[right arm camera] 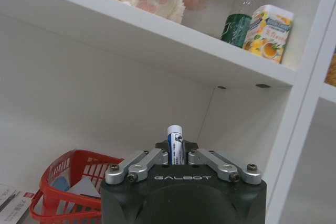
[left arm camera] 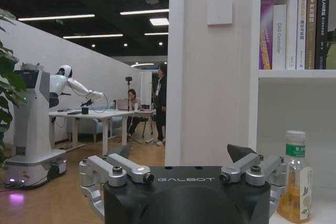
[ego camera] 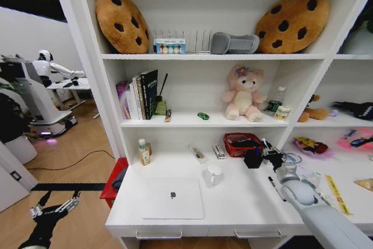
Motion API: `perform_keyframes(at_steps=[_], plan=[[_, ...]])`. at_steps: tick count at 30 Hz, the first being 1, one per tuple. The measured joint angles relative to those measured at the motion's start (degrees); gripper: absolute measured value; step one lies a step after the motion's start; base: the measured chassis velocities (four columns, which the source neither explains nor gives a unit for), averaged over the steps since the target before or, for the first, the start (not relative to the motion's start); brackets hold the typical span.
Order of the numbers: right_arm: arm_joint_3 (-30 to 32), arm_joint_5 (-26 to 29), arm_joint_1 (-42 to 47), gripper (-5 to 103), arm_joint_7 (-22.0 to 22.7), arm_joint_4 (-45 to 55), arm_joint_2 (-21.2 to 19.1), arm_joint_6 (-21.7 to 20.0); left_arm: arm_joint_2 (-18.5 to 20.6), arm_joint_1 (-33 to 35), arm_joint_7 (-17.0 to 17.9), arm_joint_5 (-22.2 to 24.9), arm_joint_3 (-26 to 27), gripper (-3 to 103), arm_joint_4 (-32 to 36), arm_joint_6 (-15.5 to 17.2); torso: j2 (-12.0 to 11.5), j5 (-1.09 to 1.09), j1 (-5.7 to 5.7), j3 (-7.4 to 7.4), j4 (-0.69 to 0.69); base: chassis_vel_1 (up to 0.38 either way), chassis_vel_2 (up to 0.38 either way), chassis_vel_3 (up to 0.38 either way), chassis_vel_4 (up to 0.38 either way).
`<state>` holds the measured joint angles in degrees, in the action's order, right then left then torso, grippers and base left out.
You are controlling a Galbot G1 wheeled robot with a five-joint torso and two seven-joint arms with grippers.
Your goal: Organize the objects on the table.
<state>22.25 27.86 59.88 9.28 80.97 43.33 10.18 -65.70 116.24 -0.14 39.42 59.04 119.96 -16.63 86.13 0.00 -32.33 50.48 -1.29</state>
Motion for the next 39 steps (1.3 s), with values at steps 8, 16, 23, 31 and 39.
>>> perform_keyframes(at_steps=[8, 16, 23, 31, 39], plan=[[-8.6, 0.1, -9.4, 12, -1.1, -7.3, 3.1, 0.4, 0.0, 0.0, 0.0, 0.0, 0.0, 100, 0.0, 0.0, 0.0, 0.00, 0.00, 0.00, 0.00, 0.000, 0.000, 0.000, 0.000], [-10.2, 1.3, -13.5, 12, -1.0, -10.4, 3.3, 0.0, 0.0, 0.0, 0.0, 0.0, 0.0, 100, 0.0, 0.0, 0.0, 0.01, 0.00, 0.00, 0.00, 0.000, 0.000, 0.000, 0.000], [-11.8, 1.9, -16.5, 12, -1.3, -14.6, 3.3, 1.6, 0.0, 0.0, 0.0, 0.0, 0.0, 100, 0.0, 0.0, 0.0, 0.01, -0.01, 0.00, -0.02, 0.000, 0.000, 0.000, 0.000], [-15.0, 0.7, -20.5, 12, -1.5, -20.0, 5.9, 3.4, 0.0, 0.0, 0.0, 0.0, 0.0, 100, 0.0, 0.0, 0.0, 0.01, 0.00, 0.00, 0.01, 0.000, 0.000, 0.000, 0.000], [-15.3, -0.2, -21.0, 12, -1.9, -22.7, 6.7, 4.9, 0.0, 0.0, 0.0, 0.0, 0.0, 100, 0.0, 0.0, 0.0, 0.01, -0.01, 0.00, 0.00, 0.000, 0.000, 0.000, 0.000]])
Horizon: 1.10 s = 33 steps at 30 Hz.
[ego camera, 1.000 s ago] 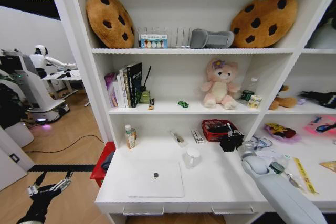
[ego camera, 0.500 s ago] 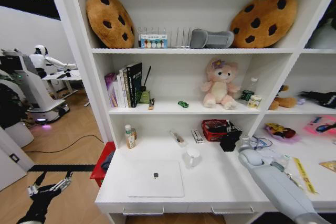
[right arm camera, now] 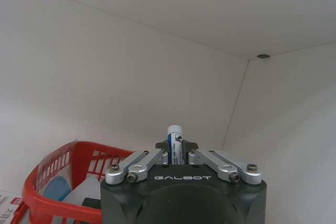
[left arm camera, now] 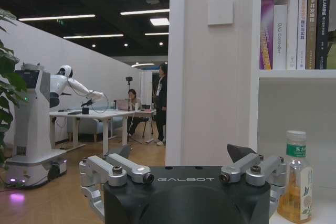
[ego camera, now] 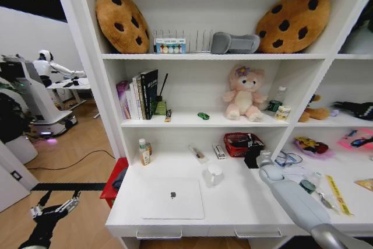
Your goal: Organize the objects on the table.
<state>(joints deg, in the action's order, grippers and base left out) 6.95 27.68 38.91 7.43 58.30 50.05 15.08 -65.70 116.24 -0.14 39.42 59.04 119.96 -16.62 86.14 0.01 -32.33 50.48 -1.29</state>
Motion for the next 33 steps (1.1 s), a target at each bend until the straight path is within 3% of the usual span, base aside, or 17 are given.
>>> perform_keyframes(at_steps=[4, 15, 16, 24, 27, 33], plan=[[0.8, -0.4, 0.9, 12, -0.1, 0.7, 0.0, 0.0, 0.0, 0.0, 0.0, 0.0, 0.0, 100, 0.0, 0.0, 0.0, -0.01, 0.00, 0.00, 0.00, 0.000, 0.000, 0.000, 0.000], [6.2, -0.2, 9.0, 54, 0.6, 9.0, -1.4, -1.5, 0.0, 0.0, 0.0, 0.0, 0.0, 100, 0.0, 0.0, 0.0, -0.01, 0.00, 0.00, 0.00, 0.000, 0.000, 0.000, 0.000], [6.2, -0.2, 9.0, 54, 0.6, 9.0, -1.4, -1.5, 0.0, 0.0, 0.0, 0.0, 0.0, 100, 0.0, 0.0, 0.0, -0.01, 0.00, 0.00, 0.00, 0.000, 0.000, 0.000, 0.000], [12.8, 1.6, 21.5, 92, 8.1, 28.7, -4.8, -7.0, 0.0, 0.0, 0.0, 0.0, 0.0, 100, 0.0, 0.0, 0.0, -0.02, 0.00, -0.01, 0.00, 0.000, 0.000, 0.000, 0.000], [17.7, 1.5, 28.4, 99, 9.6, 36.0, -5.2, -8.9, 0.0, 0.0, 0.0, 0.0, 0.0, 100, 0.0, 0.0, 0.0, 0.02, 0.00, -0.01, 0.01, 0.000, 0.000, 0.000, 0.000], [25.1, 0.1, 40.3, 100, 10.4, 43.6, -4.5, -9.5, 0.0, 0.0, 0.0, 0.0, 0.0, 100, 0.0, 0.0, 0.0, 0.01, 0.01, -0.01, -0.02, 0.000, 0.000, 0.000, 0.000]])
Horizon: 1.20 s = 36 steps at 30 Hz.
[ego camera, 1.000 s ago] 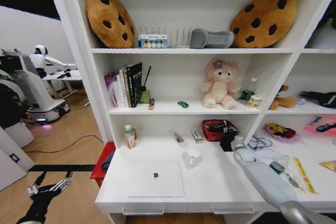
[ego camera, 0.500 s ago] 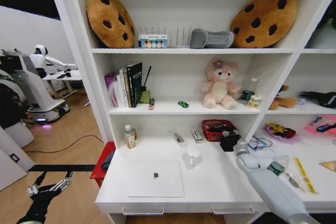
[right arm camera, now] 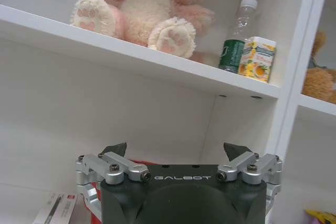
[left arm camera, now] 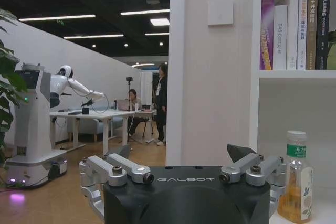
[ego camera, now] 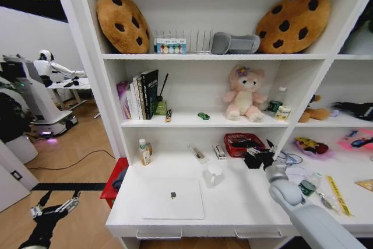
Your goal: Organize the objects on the table.
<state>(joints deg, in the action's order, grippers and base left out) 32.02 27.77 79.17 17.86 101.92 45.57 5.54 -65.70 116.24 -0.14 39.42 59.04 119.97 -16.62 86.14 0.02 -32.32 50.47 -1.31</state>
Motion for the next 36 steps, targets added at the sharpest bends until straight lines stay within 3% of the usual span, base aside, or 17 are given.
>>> perform_keyframes(at_steps=[4, 10, 12, 13, 16, 18, 20, 23, 30, 32, 36], plan=[[5.2, -0.7, 8.3, 100, 0.9, 2.4, 0.7, -1.4, 0.0, 0.0, 0.0, 0.0, 0.0, 100, 0.0, 0.0, 0.0, -0.01, 0.00, 0.00, 0.01, 0.000, 0.000, 0.000, 0.000], [6.9, 1.2, 11.5, 100, 1.3, -0.1, 0.2, -4.9, 0.0, 0.0, 0.0, 0.0, 0.0, 100, 0.0, 0.0, 0.0, -0.02, 0.00, 0.00, 0.00, 0.000, 0.000, 0.000, 0.000], [6.2, 6.2, 10.5, 100, -0.3, -1.9, -0.3, -9.0, 0.0, 0.0, 0.0, 0.0, 0.0, 100, 0.0, 0.0, 0.0, -0.03, 0.00, 0.01, 0.01, 0.000, 0.000, 0.000, 0.000], [6.2, 6.2, 10.5, 100, -0.3, -1.9, -0.3, -9.0, 0.0, 0.0, 0.0, 0.0, 0.0, 100, 0.0, 0.0, 0.0, -0.03, 0.00, 0.01, 0.01, 0.000, 0.000, 0.000, 0.000], [4.4, 16.3, 6.6, 100, -3.7, -4.6, -1.1, -17.0, 0.0, 0.0, 0.0, 0.0, 0.0, 100, 0.0, 0.0, 0.0, -0.03, 0.00, 0.01, 0.03, 0.000, 0.000, 0.000, 0.000], [4.1, 18.5, 5.6, 99, -4.5, -5.0, -1.4, -18.6, 0.0, 0.0, 0.0, 0.0, 0.0, 100, 0.0, 0.0, 0.0, -0.04, 0.00, 0.01, 0.03, 0.000, 0.000, 0.000, 0.000], [4.1, 25.5, 2.8, 96, -6.5, -5.2, -2.2, -23.7, 0.0, 0.0, 0.0, 0.0, 0.0, 100, 0.0, 0.0, 0.0, -0.01, 0.00, 0.01, 0.03, 0.000, 0.000, 0.000, 0.000], [5.1, 28.9, 1.3, 96, -6.9, -5.2, -2.7, -27.1, 0.0, 0.0, 0.0, 0.0, 0.0, 100, 0.0, 0.0, 0.0, -0.03, 0.00, 0.02, 0.03, 0.000, 0.000, 0.000, 0.000], [9.7, 30.6, 2.0, 96, -8.5, -5.3, -4.9, -32.5, 0.0, 0.0, 0.0, 0.0, 0.0, 100, 0.0, 0.0, 0.0, -0.01, 0.00, 0.02, 0.01, 0.000, 0.000, 0.000, 0.000], [12.6, 30.0, 3.3, 96, -10.5, -5.8, -6.0, -35.8, 0.0, 0.0, 0.0, 0.0, 0.0, 100, 0.0, 0.0, 0.0, -0.03, 0.00, 0.01, 0.00, 0.000, 0.000, 0.000, 0.000], [14.5, 28.2, 4.0, 96, -13.2, -6.9, -7.2, -37.0, 0.0, 0.0, 0.0, 0.0, 0.0, 100, 0.0, 0.0, 0.0, -0.01, 0.00, 0.01, 0.00, 0.000, 0.000, 0.000, 0.000]])
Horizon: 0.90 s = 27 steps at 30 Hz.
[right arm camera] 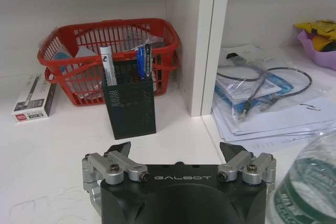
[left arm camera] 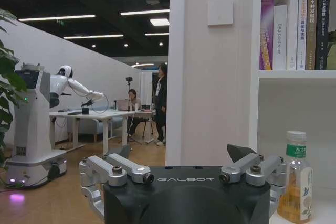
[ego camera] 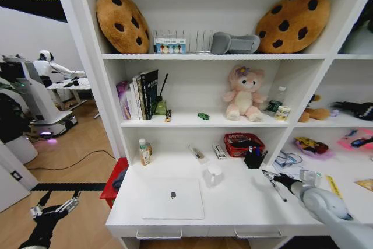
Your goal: Organize the objects on the table.
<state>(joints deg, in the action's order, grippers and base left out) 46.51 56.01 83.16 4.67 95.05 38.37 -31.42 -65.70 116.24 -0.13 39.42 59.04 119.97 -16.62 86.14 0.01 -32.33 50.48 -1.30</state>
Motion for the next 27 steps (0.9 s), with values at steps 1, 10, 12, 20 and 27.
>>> perform_keyframes(at_steps=[1, 10, 12, 20, 27], plan=[[0.3, -0.9, 0.0, 96, -1.3, -0.8, -0.5, -0.2, 0.0, 0.0, 0.0, 0.0, 0.0, 100, 0.0, 0.0, 0.0, 0.00, 0.00, 0.00, 0.00, 0.000, 0.000, 0.000, 0.000], [-4.1, -3.3, -4.8, 102, -6.7, -8.3, -2.3, -2.4, 0.0, 0.0, 0.0, 0.0, 0.0, 100, 0.0, 0.0, 0.0, -0.01, 0.00, 0.00, 0.01, 0.000, 0.000, 0.000, 0.000], [-4.6, -3.3, -5.4, 100, -6.9, -9.0, -2.1, -2.4, 0.0, 0.0, 0.0, 0.0, 0.0, 100, 0.0, 0.0, 0.0, -0.01, 0.00, 0.00, 0.01, 0.000, 0.000, 0.000, 0.000], [-7.1, -4.3, -7.5, 92, -8.4, -11.1, -0.9, -1.9, 0.0, 0.0, 0.0, 0.0, 0.0, 100, 0.0, 0.0, 0.0, -0.01, 0.00, 0.00, 0.01, 0.000, 0.000, 0.000, 0.000], [-8.5, -5.3, -8.4, 72, -8.1, -11.7, -0.2, -1.7, 0.0, 0.0, 0.0, 0.0, 0.0, 100, 0.0, 0.0, 0.0, -0.01, 0.00, 0.00, 0.01, 0.000, 0.000, 0.000, 0.000]])
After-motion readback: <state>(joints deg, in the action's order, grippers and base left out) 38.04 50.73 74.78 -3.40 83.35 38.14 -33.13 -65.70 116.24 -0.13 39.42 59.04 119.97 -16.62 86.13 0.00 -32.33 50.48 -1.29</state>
